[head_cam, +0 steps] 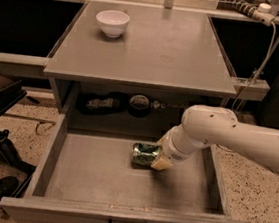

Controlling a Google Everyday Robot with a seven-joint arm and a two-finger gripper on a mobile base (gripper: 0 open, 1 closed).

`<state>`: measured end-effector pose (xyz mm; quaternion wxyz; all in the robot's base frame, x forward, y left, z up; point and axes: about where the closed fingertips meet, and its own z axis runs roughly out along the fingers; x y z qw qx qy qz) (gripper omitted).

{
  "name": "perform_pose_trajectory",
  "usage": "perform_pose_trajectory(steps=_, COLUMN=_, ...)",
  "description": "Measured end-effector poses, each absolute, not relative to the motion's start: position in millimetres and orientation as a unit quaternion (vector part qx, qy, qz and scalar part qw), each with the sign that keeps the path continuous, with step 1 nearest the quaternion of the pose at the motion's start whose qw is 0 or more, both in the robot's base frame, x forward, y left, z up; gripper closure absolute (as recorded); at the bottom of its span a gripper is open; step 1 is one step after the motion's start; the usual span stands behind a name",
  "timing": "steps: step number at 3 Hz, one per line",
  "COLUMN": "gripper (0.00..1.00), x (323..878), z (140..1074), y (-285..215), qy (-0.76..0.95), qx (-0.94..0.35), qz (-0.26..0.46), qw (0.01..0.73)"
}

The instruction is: Place green can into top drawer

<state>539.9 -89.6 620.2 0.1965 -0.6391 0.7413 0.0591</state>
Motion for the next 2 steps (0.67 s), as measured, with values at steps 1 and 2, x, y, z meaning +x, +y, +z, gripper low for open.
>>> perform_pose_trajectory(steps=1, gripper=0.0, x=539.9, z=620.2, y=-89.6, qy=0.741, qx=-0.639, qz=0.059, qw=0.196)
perform_pose_trajectory(steps=2, gripper=0.0, x=539.9, z=620.2, y=-89.6, qy=0.741, qx=-0.639, qz=0.059, qw=0.196)
